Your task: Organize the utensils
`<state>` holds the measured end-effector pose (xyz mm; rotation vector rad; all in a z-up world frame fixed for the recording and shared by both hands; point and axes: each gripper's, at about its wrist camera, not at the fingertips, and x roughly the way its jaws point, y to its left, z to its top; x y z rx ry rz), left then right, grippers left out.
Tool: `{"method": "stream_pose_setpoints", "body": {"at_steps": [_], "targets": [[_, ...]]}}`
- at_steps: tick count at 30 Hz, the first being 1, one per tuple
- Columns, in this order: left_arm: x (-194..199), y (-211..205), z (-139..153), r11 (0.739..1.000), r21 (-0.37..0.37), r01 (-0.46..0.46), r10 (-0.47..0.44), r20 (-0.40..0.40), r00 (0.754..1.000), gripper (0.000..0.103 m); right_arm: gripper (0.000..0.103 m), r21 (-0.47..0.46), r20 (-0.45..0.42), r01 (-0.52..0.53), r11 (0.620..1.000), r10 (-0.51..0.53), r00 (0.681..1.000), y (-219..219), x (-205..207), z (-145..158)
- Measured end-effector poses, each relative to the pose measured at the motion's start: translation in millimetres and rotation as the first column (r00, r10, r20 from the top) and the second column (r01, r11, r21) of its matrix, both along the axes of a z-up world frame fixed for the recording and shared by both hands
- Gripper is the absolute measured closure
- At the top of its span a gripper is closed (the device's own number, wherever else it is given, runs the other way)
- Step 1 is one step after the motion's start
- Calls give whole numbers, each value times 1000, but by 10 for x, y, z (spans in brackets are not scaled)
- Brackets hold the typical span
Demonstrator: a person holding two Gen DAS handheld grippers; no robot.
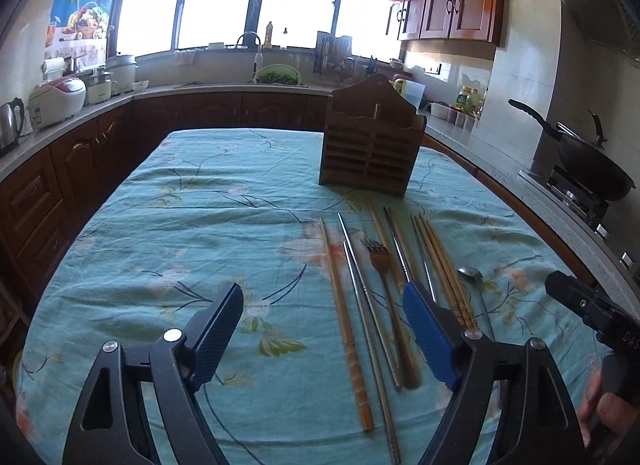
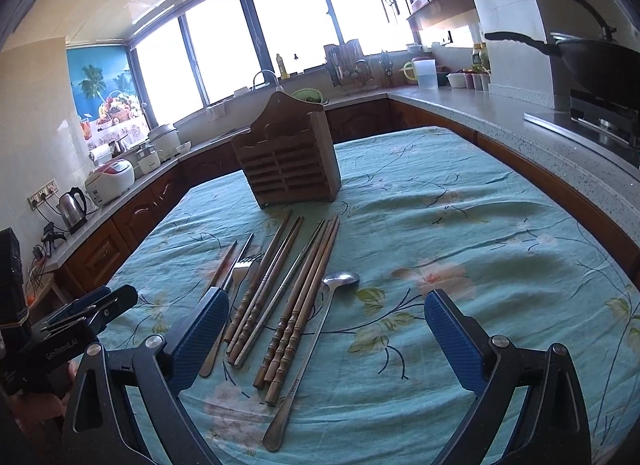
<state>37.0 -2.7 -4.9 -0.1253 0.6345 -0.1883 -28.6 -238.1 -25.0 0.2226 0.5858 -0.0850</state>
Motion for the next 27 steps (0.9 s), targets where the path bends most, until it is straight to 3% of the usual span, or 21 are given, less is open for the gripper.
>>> {"method": "stream_pose_setpoints", "body": {"at_steps": [2,5,9,16,18,27], "targets": [[170,0,2,999,-27,28,-29,-39,999,39,19,23,-33,-8,1000,9,999,-42,84,-38],[397,-18,13,996,-61,72,-77,-89,993,47,30,53,-78,-26,998,30,996,-91,211,-113],[687,-118,11,989,-49,136,-142,-142,980,53,47,149,-156,-39,988,62,986,-160,397,-238],[1187,-359,-129,977,-6,213,-208,-239,948,66,61,238,-260,-36,971,99,961,-262,625,-454],[1313,-427,-176,974,4,226,-218,-258,941,66,71,268,-262,-35,963,107,959,-292,651,-483],[1697,-642,-357,963,34,266,-242,-317,917,68,79,329,-276,-37,943,134,952,-389,807,-559]]}}
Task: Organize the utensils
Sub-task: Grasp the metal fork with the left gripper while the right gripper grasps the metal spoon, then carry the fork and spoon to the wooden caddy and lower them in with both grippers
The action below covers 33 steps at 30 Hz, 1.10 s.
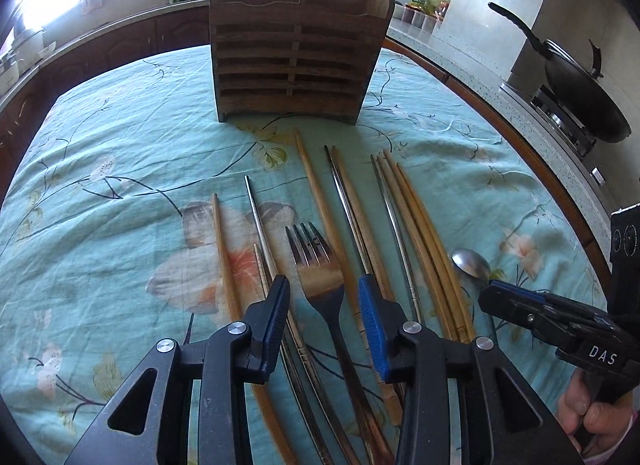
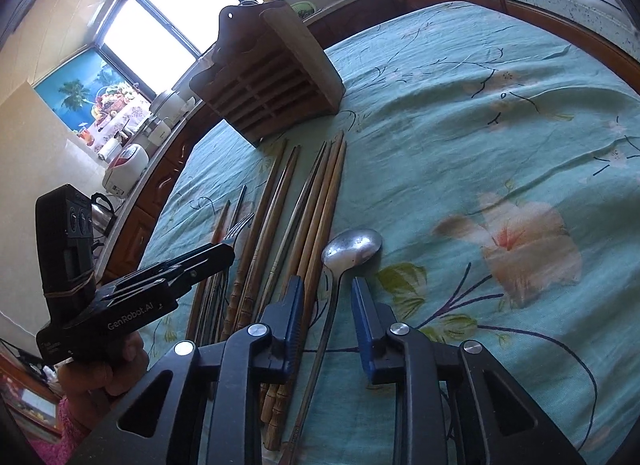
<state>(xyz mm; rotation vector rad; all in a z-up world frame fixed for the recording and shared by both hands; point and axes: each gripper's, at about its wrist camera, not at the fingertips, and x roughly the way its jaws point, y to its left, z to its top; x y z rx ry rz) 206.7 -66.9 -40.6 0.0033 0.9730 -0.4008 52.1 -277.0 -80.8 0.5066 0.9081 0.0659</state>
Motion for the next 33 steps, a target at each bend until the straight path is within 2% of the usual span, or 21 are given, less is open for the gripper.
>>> {"method": "stream_pose_setpoints", "body": {"at_steps": [2,4,5,9,10,11,16,20,27,33], "targets": [[31,-2,-9,1000,-5,7,-7,-1,1000,70,83,28,1,3,1000,-3,1000,-28,16,-14],[80,4,-30,999,-30,16,-17,-25,1000,79,92,54,-5,10,998,-10,1000,-71,28,-40],[107,8,-48,999,-46,22,-23,-38,999,80,97,69,-8,10,998,-10,1000,-92,33,-56],[159,-10,-86,996,-72,46,-49,-52,997,86,99,91,4,17,996,-17,1000,-121,-3,-32],[167,-13,-93,996,-75,51,-55,-54,997,98,99,90,9,17,996,-18,1000,-123,-17,-13],[163,-17,-92,995,-85,57,-62,-55,997,100,100,92,17,19,996,-20,1000,-129,-39,11],[78,20,-37,992,-106,67,-70,-23,997,101,101,94,49,24,995,-29,998,-155,-110,148],[-35,185,125,984,-175,37,-36,11,999,102,101,72,89,28,997,-34,995,-152,-151,315],[-331,536,493,961,-278,-5,37,109,993,102,101,-16,193,25,1000,-22,981,-72,-158,727],[-542,804,776,948,-319,-23,86,188,978,102,101,-83,266,36,996,-12,964,-26,-119,977]]}}
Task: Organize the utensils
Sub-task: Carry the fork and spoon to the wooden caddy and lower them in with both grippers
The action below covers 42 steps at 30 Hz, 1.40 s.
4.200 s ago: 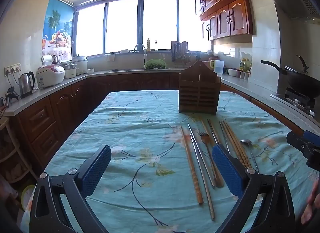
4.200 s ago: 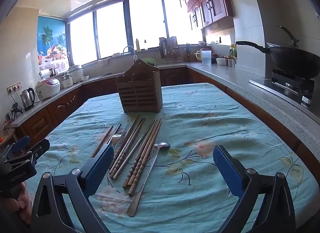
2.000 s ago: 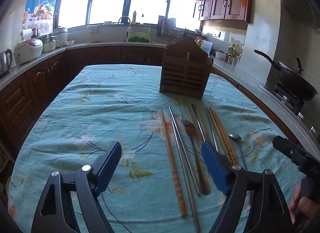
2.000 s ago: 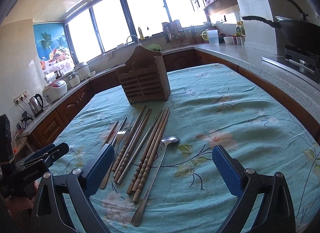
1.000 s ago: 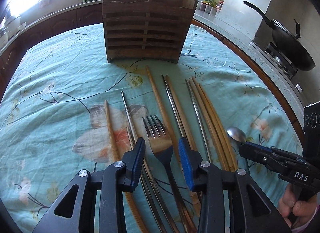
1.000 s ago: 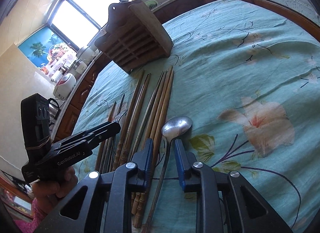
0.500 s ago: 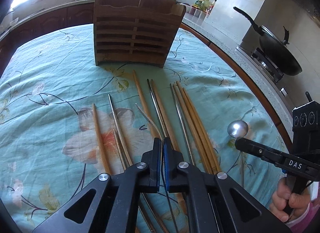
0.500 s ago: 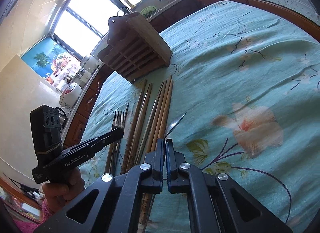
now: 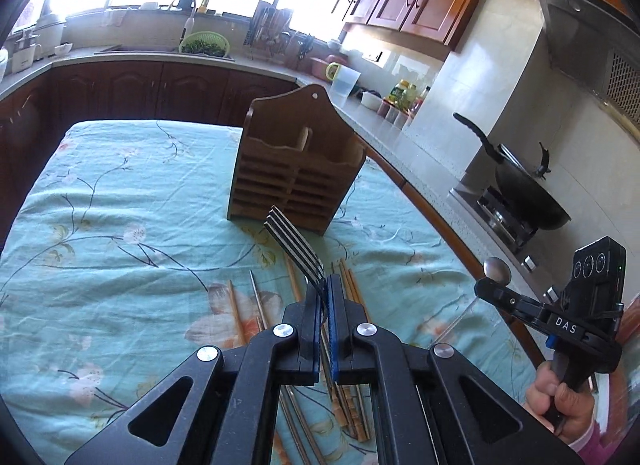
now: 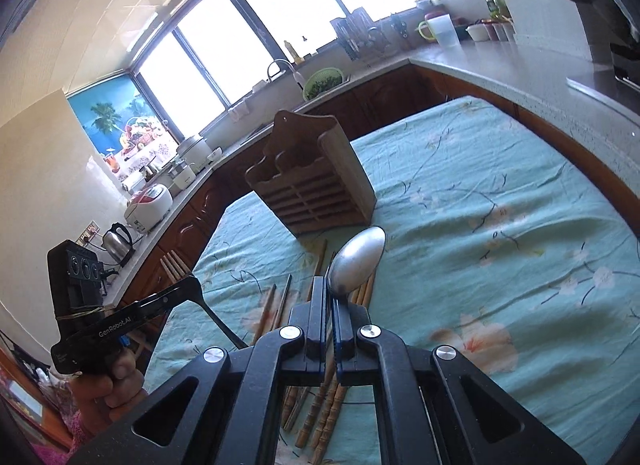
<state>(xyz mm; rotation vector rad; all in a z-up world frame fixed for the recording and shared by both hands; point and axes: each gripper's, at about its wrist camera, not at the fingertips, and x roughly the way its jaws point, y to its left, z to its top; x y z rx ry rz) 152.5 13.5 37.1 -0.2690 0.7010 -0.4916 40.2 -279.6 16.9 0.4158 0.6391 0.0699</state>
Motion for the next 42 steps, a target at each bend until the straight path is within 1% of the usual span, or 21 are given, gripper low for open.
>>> {"method": "stream_pose_setpoints", "body": {"at_steps": [8,12,15,18,24,27,30,33,39,42], "targets": [[-164,174,165,999,-17,-50,51,64,997,102,101,-63,59,22,998,-18,998,27,123,224],[-133,193,190,998,-18,-68,69,79,994,102,101,-86,86,29,996,-22,996,6,244,326],[-9,189,250,996,-18,-85,87,98,991,102,101,-115,117,41,992,-27,993,-6,373,458],[132,169,363,994,-17,-110,112,134,985,102,101,-153,161,57,987,-32,986,-10,521,643],[525,62,638,988,-24,-153,154,229,961,102,101,-224,258,100,969,-40,965,31,917,1049],[762,-15,689,986,-28,-163,165,263,951,102,101,-243,276,114,963,-44,960,51,1166,1139],[990,-117,622,983,-9,-182,176,293,940,102,101,-257,268,114,960,-43,962,87,1409,1107],[1216,-225,456,980,14,-197,184,303,935,102,101,-296,246,109,949,-35,969,169,1622,969],[1520,-439,75,980,58,-193,172,257,951,102,101,-347,164,78,935,-22,986,264,1900,563],[1616,-503,-90,980,70,-184,164,228,960,102,101,-340,133,68,938,-24,991,227,1971,436]]}}
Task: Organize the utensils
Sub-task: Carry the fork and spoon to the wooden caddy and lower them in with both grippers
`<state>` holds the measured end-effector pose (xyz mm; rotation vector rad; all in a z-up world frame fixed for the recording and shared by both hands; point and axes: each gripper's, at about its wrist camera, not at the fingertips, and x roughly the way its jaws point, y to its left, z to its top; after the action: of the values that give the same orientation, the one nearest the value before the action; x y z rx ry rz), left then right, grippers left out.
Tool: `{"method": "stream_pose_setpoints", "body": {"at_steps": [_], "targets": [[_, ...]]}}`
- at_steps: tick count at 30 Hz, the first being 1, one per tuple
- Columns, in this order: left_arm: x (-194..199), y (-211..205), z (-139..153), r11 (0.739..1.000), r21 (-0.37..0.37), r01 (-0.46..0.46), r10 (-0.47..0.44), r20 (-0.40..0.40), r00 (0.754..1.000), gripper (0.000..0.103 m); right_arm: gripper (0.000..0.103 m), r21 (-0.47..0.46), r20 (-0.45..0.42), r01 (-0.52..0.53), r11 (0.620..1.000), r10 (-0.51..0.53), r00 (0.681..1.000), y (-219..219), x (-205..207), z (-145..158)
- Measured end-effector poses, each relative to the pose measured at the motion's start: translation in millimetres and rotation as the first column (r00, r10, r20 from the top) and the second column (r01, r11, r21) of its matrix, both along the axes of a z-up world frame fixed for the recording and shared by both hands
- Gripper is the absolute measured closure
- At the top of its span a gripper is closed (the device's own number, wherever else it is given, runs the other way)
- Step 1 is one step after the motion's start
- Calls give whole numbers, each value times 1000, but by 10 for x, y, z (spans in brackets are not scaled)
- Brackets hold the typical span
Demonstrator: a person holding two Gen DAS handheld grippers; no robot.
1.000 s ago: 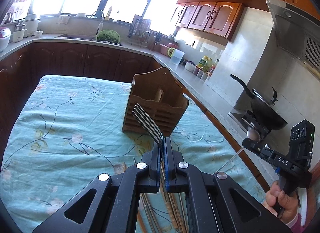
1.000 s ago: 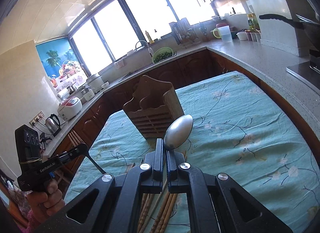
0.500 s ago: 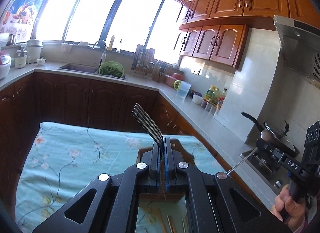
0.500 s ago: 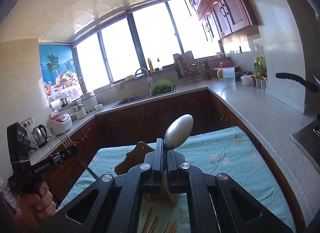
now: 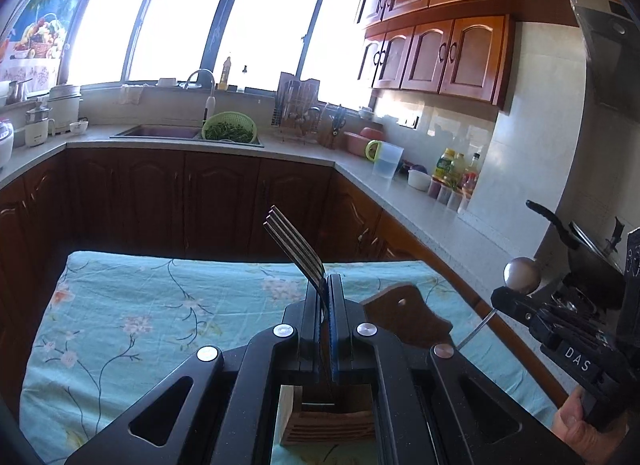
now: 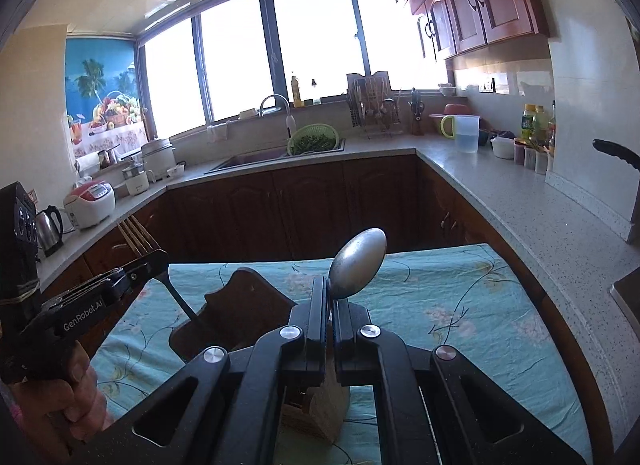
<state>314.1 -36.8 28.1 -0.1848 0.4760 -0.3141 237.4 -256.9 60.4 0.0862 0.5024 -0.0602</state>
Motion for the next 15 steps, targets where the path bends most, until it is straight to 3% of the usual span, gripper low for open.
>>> {"method": "stream_pose_setpoints", "body": {"at_steps": [11,15], "targets": [[351,-70,-165,999,26,25,-23,-83,996,101,101,40,-72,-23,999,26,997,-83,120,-251],[330,-53,-137,999,22,26,-24,-71,997,101,100,44,-73,-23,999,26,997,-97,120,-266]]}}
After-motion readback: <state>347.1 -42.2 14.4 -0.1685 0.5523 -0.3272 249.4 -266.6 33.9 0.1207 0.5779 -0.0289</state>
